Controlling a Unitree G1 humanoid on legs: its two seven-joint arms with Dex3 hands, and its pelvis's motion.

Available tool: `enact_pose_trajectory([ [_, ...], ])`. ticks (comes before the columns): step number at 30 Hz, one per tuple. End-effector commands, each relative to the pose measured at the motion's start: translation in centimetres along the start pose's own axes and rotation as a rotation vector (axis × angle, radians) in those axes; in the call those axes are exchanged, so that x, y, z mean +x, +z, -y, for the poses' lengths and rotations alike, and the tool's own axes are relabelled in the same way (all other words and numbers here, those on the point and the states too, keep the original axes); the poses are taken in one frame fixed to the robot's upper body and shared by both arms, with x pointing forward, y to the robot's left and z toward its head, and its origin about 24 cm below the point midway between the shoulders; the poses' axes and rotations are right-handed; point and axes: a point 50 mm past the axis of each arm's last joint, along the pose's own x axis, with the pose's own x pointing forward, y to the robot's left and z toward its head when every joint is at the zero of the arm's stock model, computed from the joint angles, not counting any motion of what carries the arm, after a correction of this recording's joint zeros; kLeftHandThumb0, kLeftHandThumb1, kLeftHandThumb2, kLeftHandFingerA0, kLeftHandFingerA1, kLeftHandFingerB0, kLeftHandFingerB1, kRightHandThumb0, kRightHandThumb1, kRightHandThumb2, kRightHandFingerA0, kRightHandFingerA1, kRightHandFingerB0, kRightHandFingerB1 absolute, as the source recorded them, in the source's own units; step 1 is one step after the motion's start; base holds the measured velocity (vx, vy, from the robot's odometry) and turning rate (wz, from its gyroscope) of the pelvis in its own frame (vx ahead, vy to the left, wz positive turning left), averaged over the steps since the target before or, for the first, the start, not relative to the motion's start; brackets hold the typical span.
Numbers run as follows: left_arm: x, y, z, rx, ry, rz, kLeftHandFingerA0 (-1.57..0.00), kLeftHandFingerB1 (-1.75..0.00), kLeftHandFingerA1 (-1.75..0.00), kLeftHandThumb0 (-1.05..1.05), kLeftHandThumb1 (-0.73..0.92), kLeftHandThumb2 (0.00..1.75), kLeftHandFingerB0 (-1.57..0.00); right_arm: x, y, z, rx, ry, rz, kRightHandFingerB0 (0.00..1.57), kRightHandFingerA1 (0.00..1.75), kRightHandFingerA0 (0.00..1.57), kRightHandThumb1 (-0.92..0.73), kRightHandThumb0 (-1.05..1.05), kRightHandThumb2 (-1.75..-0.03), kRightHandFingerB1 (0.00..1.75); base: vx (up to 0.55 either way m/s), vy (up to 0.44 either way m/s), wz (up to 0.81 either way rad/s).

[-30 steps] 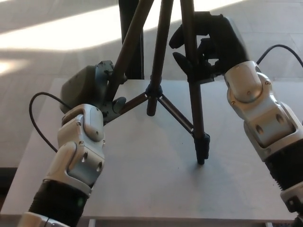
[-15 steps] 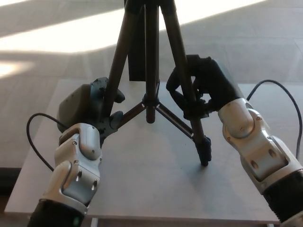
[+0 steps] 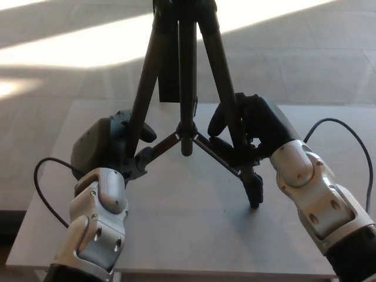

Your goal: Use both hands of the robot to pick up the tripod lying in the middle of the desk and make it stand upright on the desk

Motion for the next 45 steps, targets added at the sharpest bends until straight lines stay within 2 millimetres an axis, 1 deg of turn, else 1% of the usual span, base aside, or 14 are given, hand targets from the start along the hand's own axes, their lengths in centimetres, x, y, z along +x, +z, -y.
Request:
enact_pose_trajectory([
  [1, -0.9, -3.0, 1.6, 0.017, -0.113, -0.156, -1.03, -1.19, -1.51, -0.23, 0.7, 0.7, -0.78, -0.1, -1.6, 0.6, -0.027, -0.008, -0.09, 0.79, 1.75, 0.92, -0.52, -0.27, -1.1, 1.54, 0.0, 0.0, 0.0],
  [6, 0.0, -2.5, 0.7, 0.021, -0.136, -0.173, -1.15, -0.62, -1.12, -0.24, 0.7, 0.62, -0.69, 0.1, -1.3, 1.0, -0.031, -0.031, -0.107, 0.79, 1.72, 1.0, -0.5, -0.22, -1.06, 1.42, 0.0, 0.0, 0.0],
  [17, 1.7, -0.6, -1.5, 0.048, -0.201, -0.105, -1.09, -1.01, -1.29, -0.2, 0.58, 0.86, -0.83, 1.6, -1.0, 2.7, -0.115, 0.051, -0.26, 0.75, 1.75, 0.93, -0.42, -0.3, -1.28, 1.36, 0.0, 0.0, 0.0],
  [19, 2.0, -0.8, -1.7, 0.028, -0.28, -0.188, -1.07, -1.18, -1.29, -0.25, 0.54, 0.89, -0.85, 2.0, -1.2, 3.1, -0.056, 0.071, -0.345, 0.75, 1.75, 0.94, -0.52, -0.28, -1.05, 1.52, 0.0, 0.0, 0.0],
  [23, 2.3, -1.1, -1.8, -0.006, -0.378, -0.278, -1.07, -1.14, -1.27, -0.21, 0.52, 0.94, -0.88, 2.1, -1.9, 3.7, -0.049, 0.12, -0.396, 0.82, 1.75, 1.16, -0.55, -0.2, -1.09, 1.42, 0.0, 0.0, 0.0],
  [32, 2.1, -2.0, -2.0, -0.031, -0.385, -0.291, -1.1, -1.06, -1.19, -0.21, 0.63, 0.79, -0.84, 2.2, -2.3, 3.6, -0.093, 0.086, -0.416, 0.62, 1.75, 0.92, -0.59, -0.29, -0.91, 1.54, 0.0, 0.0, 0.0],
  [33, 2.0, -2.0, -1.9, -0.042, -0.365, -0.289, -1.15, -0.79, -0.99, -0.27, 0.73, 0.6, -0.77, 2.1, -2.4, 3.1, -0.101, 0.091, -0.37, 0.76, 1.53, 0.9, -0.59, -0.25, -0.92, 0.85, 0.0, 0.0, 0.0],
  [35, 2.0, -2.0, -1.8, -0.04, -0.363, -0.288, -0.96, -0.62, -0.83, -0.39, 0.73, 0.61, -0.57, 1.9, -2.5, 2.7, -0.052, 0.114, -0.357, 0.33, 0.94, 0.75, -0.73, -0.4, -0.6, 0.43, 0.0, 0.0, 0.0],
  [37, 1.9, -2.0, -1.8, -0.056, -0.364, -0.289, -0.78, -0.57, -0.76, -0.46, 0.71, 0.61, -0.5, 1.6, -2.5, 2.5, 0.032, 0.172, -0.36, 0.11, 0.8, 0.53, -0.7, -0.5, -0.62, 0.28, 0.0, 0.0, 0.0],
  [38, 1.9, -2.0, -1.8, -0.064, -0.368, -0.3, -0.67, -0.43, -0.66, -0.53, 0.69, 0.6, -0.37, 1.5, -2.6, 2.4, 0.049, 0.221, -0.365, 0.0, 0.45, 0.01, -0.47, -0.7, -0.86, 0.13, 0.0, 0.0, 0.0],
  [40, 1.7, -2.0, -1.8, -0.135, -0.404, -0.334, 0.0, -0.14, -0.46, -0.75, 0.49, 0.9, 0.0, 1.5, -2.7, 2.5, -0.061, 0.296, -0.399, 0.0, 0.0, 0.0, -0.66, -0.95, -0.66, 0.0, 0.0, 0.0, 0.0],
  [41, 1.7, -2.0, -1.8, -0.113, -0.431, -0.337, 0.0, -0.14, -0.46, -0.75, 0.49, 0.9, 0.0, 1.5, -2.7, 2.6, -0.124, 0.321, -0.416, 0.0, 0.0, 0.0, -0.66, -0.95, -0.66, 0.0, 0.0, 0.0, 0.0],
  [42, 1.6, -2.1, -1.8, -0.086, -0.451, -0.328, 0.0, 0.0, 0.0, -0.79, 0.62, 0.73, 0.0, 1.3, -2.8, 2.6, -0.135, 0.333, -0.421, 0.0, 0.0, 0.0, -0.54, -1.04, -0.81, 0.0, 0.0, 0.0, 0.0],
  [45, 1.4, -2.3, -1.9, -0.005, -0.478, -0.295, 0.0, 0.0, 0.0, -0.97, 0.74, 0.65, 0.0, 1.2, -2.8, 2.7, -0.149, 0.355, -0.417, 0.0, 0.0, 0.0, -0.68, -1.05, -0.61, 0.0, 0.0, 0.0, 0.0],
])
